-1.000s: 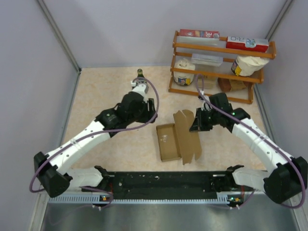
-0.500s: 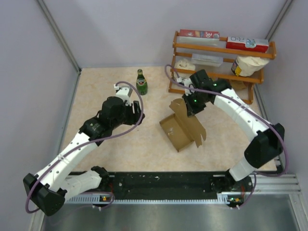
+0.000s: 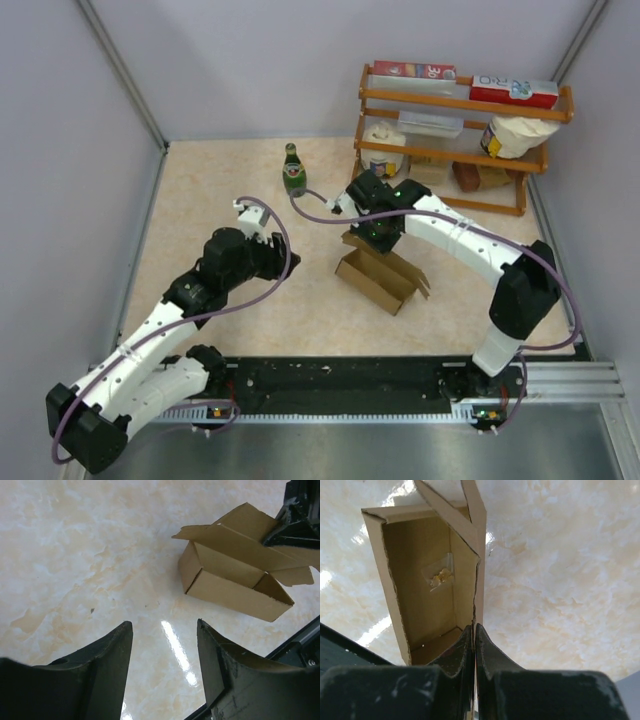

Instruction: Fold the paper box

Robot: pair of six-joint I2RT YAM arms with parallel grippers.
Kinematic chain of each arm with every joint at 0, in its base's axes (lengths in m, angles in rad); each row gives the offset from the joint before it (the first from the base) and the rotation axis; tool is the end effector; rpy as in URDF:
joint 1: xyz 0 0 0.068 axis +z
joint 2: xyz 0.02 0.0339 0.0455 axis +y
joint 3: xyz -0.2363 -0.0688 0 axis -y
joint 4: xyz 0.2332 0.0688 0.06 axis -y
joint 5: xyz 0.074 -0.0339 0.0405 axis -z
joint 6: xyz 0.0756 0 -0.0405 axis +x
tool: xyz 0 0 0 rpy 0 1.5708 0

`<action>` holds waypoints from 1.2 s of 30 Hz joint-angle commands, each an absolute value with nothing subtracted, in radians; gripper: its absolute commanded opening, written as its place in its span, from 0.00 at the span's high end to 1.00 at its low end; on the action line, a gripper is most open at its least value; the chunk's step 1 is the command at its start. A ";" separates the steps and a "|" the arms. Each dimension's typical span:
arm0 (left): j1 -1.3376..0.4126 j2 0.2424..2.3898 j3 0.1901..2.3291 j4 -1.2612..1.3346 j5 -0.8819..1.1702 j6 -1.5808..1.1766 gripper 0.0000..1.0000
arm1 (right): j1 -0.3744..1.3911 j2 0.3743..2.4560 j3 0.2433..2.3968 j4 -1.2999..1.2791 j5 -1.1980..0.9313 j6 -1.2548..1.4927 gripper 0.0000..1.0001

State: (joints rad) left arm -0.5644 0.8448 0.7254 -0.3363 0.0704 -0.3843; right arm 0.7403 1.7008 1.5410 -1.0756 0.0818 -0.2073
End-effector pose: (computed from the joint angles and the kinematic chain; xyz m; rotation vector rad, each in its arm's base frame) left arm 0.1965 -0.1307 0.2563 0.2337 2.0779 -0.6609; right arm 0.2549 0.2245 0.2289 -1.2588 2.4975 0.0143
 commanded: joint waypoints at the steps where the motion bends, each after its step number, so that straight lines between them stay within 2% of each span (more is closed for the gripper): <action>1: -0.561 0.792 0.670 -0.143 0.144 -0.362 0.38 | 0.790 1.615 1.483 -1.014 0.172 -0.255 1.00; 7: -0.560 0.807 0.658 -0.066 0.179 -0.316 0.29 | 0.813 1.519 1.441 -0.956 0.186 -0.324 1.00; 21: -0.560 0.865 0.538 0.181 0.400 -0.124 0.24 | 0.818 1.483 1.430 -0.945 0.054 -0.413 1.00; 28: -0.561 0.966 0.558 0.262 0.572 -0.008 0.17 | 0.818 1.485 1.445 -0.968 -0.029 -0.451 1.00; 36: -0.571 1.090 0.627 0.296 0.592 0.081 0.12 | 0.819 1.496 1.463 -1.008 -0.072 -0.459 1.00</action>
State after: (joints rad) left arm -0.5636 1.0447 0.5575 0.2237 0.5560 0.0021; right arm 0.8051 1.5036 1.4258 -0.9894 -0.0265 -0.4450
